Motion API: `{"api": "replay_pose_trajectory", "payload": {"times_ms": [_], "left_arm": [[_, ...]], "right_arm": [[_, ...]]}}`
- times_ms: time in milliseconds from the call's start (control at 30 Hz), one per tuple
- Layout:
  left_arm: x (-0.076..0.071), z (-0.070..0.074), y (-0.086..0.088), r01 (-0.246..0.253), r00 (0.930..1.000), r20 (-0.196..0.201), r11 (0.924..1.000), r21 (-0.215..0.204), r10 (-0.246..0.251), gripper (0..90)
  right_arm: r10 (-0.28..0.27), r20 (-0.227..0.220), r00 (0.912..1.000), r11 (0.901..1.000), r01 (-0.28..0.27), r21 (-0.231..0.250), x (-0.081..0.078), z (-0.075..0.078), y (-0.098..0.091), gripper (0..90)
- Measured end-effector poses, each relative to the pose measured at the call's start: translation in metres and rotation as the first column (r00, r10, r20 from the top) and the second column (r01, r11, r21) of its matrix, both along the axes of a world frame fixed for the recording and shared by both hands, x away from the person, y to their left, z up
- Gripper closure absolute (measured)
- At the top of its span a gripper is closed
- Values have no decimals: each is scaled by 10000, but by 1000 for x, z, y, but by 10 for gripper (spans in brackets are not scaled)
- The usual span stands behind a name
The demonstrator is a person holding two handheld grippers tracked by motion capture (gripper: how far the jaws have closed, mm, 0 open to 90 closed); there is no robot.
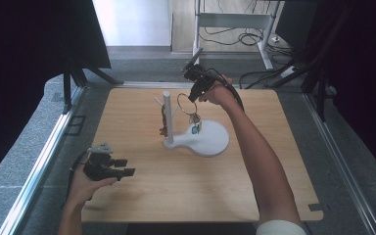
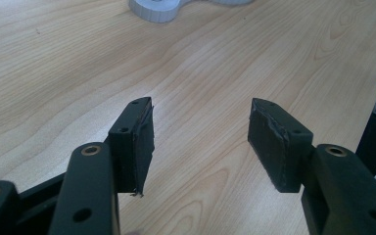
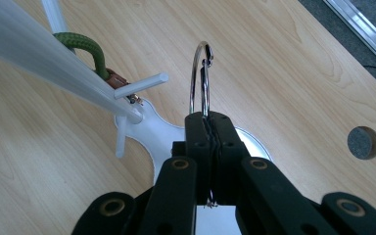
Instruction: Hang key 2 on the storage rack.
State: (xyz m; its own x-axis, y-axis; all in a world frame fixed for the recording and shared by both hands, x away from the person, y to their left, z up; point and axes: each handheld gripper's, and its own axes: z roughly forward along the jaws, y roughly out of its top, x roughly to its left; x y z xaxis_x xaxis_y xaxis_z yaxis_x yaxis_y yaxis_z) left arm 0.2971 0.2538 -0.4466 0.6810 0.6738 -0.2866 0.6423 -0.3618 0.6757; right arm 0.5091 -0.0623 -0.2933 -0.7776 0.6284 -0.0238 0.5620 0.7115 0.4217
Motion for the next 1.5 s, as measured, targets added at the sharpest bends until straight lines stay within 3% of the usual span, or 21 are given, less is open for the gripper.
{"api": "replay_pose_trajectory", "payload": {"times_ms": [533, 1500], "left_arm": [[-1, 1, -1, 51, 10000, 54, 10000, 85, -51, 437], [1, -3, -5, 35, 10000, -91, 9998, 216, -33, 436]], "right_arm": [[310, -53, 9995, 9995, -310, 62, -14, -7, 12, 878], [1049, -819, 9911, 9944, -1038, 176, -30, -48, 28, 874]]}}
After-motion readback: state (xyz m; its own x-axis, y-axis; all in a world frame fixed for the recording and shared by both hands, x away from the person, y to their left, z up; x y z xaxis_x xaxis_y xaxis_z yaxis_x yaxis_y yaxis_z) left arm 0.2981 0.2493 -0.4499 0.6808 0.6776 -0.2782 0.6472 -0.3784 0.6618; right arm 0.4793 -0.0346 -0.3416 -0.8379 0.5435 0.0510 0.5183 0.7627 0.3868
